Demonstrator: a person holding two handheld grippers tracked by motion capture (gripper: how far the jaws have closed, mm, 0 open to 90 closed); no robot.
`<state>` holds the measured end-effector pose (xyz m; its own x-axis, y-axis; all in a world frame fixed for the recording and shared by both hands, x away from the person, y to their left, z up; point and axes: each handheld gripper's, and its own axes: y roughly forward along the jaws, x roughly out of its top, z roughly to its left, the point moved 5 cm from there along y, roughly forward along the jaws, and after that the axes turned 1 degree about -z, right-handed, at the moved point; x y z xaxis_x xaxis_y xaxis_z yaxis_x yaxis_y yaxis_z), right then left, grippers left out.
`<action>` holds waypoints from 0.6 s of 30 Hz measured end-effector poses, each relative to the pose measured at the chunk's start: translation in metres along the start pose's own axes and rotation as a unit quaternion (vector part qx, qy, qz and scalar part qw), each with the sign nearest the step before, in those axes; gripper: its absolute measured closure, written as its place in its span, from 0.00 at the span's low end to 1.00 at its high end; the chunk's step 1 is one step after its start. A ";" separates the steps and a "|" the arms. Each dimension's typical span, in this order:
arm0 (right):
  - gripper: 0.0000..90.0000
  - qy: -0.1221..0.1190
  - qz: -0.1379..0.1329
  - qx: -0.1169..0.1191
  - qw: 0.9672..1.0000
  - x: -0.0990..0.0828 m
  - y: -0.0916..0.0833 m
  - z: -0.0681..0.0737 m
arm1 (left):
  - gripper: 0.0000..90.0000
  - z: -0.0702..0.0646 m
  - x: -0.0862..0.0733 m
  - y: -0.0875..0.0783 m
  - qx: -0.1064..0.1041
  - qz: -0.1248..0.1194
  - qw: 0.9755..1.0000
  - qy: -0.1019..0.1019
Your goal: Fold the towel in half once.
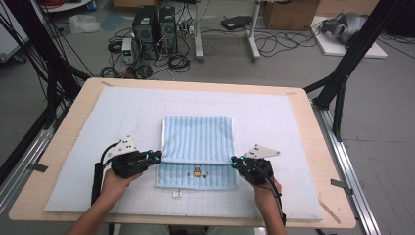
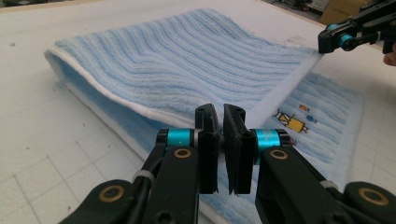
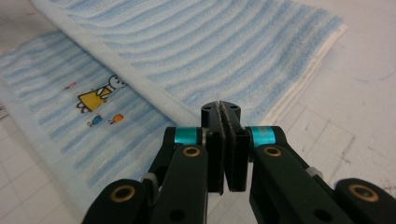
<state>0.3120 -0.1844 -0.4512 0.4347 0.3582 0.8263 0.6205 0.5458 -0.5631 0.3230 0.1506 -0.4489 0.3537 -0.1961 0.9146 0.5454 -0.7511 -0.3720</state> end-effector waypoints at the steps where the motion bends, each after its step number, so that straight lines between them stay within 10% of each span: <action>1: 0.99 0.001 0.000 -0.001 1.000 -0.001 -0.002 0.002 | 0.93 -0.002 -0.001 -0.001 0.000 0.001 1.000 0.001; 18: 1.00 -0.006 0.005 -0.006 1.000 -0.017 -0.026 0.031 | 0.93 -0.032 -0.023 -0.024 -0.005 0.019 1.000 0.002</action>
<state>0.2683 -0.1818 -0.4503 0.4337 0.3728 0.8203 0.6237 0.5329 -0.5719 0.2774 0.1533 -0.4562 0.3713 -0.2264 0.9005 0.5247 -0.7490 -0.4046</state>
